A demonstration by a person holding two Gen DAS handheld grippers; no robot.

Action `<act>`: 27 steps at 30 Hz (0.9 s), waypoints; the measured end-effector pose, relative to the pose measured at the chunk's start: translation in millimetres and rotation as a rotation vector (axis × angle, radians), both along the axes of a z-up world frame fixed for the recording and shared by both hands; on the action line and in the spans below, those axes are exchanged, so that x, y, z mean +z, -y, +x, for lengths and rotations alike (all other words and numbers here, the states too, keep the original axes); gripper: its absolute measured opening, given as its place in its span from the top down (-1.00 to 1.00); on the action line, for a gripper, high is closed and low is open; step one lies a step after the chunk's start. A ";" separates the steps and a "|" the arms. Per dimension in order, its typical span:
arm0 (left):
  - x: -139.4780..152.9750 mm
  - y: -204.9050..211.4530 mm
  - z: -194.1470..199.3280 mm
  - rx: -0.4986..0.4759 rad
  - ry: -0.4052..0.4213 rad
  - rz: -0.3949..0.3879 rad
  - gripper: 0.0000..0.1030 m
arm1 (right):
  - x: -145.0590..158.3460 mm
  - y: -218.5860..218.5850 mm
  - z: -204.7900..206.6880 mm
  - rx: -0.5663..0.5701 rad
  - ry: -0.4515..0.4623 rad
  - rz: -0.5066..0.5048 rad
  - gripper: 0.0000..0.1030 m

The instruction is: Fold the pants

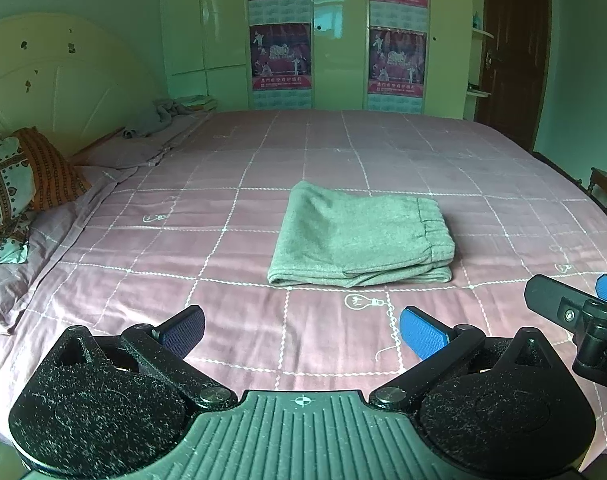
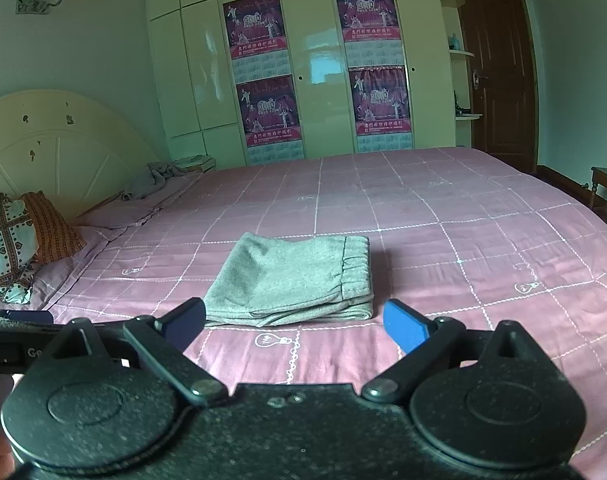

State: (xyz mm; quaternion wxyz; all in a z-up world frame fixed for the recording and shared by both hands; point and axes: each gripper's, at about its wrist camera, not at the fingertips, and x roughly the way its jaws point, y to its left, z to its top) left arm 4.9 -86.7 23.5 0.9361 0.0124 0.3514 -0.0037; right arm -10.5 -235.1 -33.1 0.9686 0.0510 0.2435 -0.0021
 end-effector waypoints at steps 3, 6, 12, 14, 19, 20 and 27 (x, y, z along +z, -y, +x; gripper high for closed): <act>-0.5 0.9 0.5 -0.001 0.000 0.002 -0.99 | -0.5 0.7 0.9 -0.001 -0.005 0.004 -0.86; -0.3 2.0 1.7 -0.002 -0.003 0.001 -0.99 | -1.4 0.1 1.5 -0.002 -0.008 0.003 -0.86; -1.3 2.7 4.8 -0.005 -0.009 0.001 -0.99 | -1.6 0.5 5.6 0.001 -0.013 0.003 -0.86; -2.2 4.1 6.5 -0.008 -0.010 0.003 -0.99 | -2.5 -0.7 7.2 0.000 -0.016 0.004 -0.86; -6.6 6.6 12.4 -0.025 -0.015 0.000 -0.99 | -5.3 -1.6 10.4 -0.006 -0.022 0.007 -0.86; -7.6 7.7 13.2 -0.034 -0.006 0.000 -0.99 | -5.8 -1.8 11.5 -0.006 -0.024 0.008 -0.86; -8.1 16.2 30.0 -0.058 0.008 -0.010 -0.99 | -11.1 -0.3 20.1 -0.020 -0.034 0.010 -0.86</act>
